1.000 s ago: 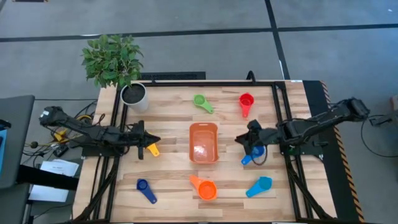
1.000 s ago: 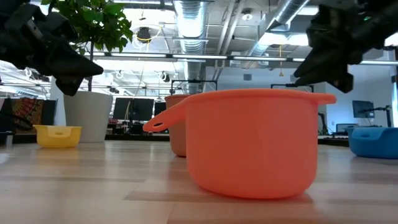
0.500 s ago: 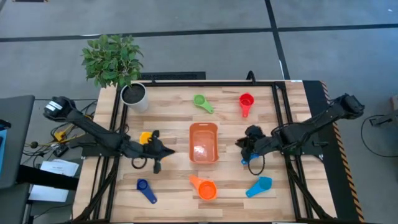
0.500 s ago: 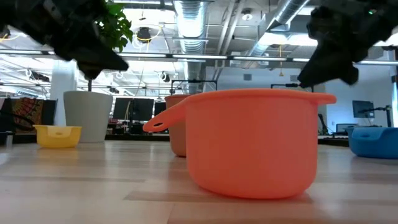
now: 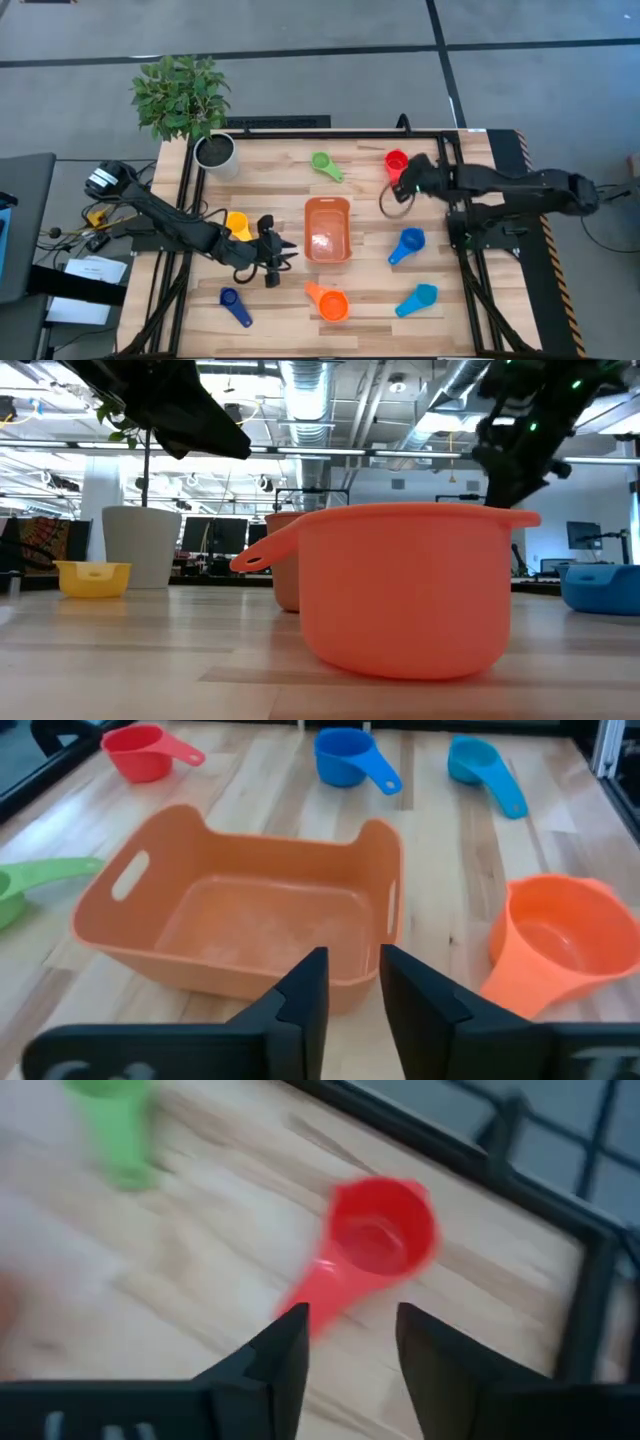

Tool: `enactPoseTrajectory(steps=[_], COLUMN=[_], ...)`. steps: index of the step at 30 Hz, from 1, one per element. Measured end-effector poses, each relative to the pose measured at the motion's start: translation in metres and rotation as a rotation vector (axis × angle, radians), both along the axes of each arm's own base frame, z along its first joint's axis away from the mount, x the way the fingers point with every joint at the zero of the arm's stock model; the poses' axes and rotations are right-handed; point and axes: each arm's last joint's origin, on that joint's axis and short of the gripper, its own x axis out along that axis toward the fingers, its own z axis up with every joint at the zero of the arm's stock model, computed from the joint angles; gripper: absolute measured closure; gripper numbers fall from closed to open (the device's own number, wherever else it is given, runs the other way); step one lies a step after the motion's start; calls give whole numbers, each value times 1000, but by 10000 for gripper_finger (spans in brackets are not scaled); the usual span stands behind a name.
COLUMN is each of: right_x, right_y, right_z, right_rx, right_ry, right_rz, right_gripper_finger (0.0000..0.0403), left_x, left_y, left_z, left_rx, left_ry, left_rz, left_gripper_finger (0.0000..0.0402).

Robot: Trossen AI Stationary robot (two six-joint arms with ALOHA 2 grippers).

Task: Nest measuring cups in basket
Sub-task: Stack the red measuring cup on top of the orange measuring cup

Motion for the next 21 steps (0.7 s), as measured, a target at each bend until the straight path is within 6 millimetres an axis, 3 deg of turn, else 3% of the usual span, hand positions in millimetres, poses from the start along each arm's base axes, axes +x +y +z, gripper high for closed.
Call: enactPoseTrajectory(steps=[5,11,16,21], right_x=[-4,-10,-12,-2], right_y=[-46,-96,-122,-143], right_z=[-4,-23,-43,-49], right_rx=[31,127,179,187], right_ry=[3,7,84,174], right_rz=[-73,-113,-89,0], right_gripper_finger=[189,192,211,223], left_x=[0,-1,-2,-1], left_y=[0,1,2,7], left_z=[-1,-2,-5,-5], left_rx=[1,-1,23,45], left_ry=[8,20,46,52], left_rz=[8,12,33,54], left_gripper_finger=[298,296,296,296])
